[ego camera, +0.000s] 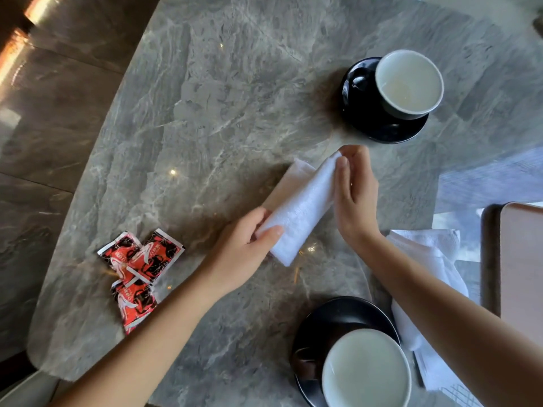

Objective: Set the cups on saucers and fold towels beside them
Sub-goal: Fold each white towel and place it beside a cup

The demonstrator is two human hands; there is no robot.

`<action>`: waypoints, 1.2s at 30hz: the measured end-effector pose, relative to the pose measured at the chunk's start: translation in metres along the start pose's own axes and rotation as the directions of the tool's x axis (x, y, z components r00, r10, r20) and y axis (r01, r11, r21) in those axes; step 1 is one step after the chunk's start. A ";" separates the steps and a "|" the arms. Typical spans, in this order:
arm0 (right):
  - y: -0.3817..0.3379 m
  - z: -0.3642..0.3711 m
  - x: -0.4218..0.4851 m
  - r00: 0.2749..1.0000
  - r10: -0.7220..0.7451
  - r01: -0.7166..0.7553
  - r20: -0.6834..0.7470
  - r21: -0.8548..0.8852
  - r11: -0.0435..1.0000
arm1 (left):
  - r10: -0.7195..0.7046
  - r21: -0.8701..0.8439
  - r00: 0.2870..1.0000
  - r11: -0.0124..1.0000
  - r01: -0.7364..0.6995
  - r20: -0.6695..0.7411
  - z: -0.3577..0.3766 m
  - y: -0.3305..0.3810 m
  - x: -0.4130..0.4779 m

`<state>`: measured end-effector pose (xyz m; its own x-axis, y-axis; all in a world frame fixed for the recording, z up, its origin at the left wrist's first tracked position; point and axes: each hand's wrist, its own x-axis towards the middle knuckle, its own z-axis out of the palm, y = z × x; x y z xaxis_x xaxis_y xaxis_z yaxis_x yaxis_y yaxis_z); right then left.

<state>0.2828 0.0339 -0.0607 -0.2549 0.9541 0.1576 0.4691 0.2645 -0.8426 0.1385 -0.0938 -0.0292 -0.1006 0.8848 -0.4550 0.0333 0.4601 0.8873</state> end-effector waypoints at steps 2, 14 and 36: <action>0.000 0.001 0.003 1.000 0.013 -0.013 0.007 -0.013 1.000 | -0.097 -0.171 0.995 0.980 0.099 0.022 0.008 -0.001 0.000; -0.006 0.015 0.012 0.990 0.004 0.020 0.138 -0.173 0.985 | -0.133 -0.234 0.985 0.966 0.105 -0.108 0.007 -0.020 -0.010; -0.005 0.026 0.013 0.984 0.034 0.019 0.173 -0.296 0.955 | 0.241 0.736 0.937 0.677 0.023 -0.252 -0.014 0.001 -0.011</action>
<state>0.2552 0.0417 -0.0677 -0.3812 0.9237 0.0379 0.6934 0.3128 -0.6491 0.1259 -0.1036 -0.0220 -0.3366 0.9216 -0.1933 0.7516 0.3866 0.5345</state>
